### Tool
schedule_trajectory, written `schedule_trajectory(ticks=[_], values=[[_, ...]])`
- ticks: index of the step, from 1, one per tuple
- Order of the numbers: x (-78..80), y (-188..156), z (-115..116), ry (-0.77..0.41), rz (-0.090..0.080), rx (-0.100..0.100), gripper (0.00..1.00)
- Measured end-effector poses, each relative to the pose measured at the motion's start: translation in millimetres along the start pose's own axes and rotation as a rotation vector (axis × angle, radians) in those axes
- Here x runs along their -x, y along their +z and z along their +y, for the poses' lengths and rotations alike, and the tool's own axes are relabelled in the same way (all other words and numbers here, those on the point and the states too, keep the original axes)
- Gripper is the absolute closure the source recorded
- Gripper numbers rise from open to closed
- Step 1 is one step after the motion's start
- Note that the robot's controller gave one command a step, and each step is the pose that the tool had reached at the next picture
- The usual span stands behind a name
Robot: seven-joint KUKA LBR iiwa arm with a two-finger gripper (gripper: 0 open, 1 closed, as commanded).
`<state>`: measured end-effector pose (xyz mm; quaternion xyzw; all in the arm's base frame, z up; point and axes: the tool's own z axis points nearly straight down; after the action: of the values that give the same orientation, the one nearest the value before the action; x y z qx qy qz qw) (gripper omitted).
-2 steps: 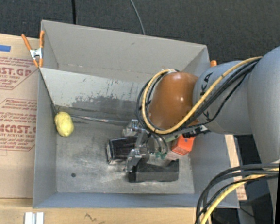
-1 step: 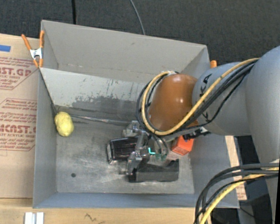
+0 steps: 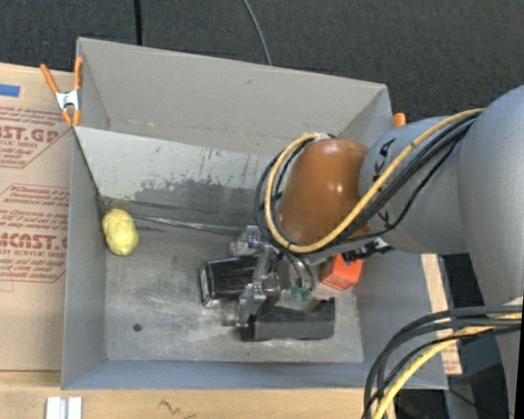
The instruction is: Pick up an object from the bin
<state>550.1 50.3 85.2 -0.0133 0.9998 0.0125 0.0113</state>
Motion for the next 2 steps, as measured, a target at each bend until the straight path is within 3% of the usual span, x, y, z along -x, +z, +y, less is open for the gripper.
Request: schedule_trajectory(ticks=[1,2], values=[[0.0,0.1,0.0,0.000,0.000,0.000,1.00],[-11.6,-31.5,4.6,-0.003,0.019,-0.021,1.00]])
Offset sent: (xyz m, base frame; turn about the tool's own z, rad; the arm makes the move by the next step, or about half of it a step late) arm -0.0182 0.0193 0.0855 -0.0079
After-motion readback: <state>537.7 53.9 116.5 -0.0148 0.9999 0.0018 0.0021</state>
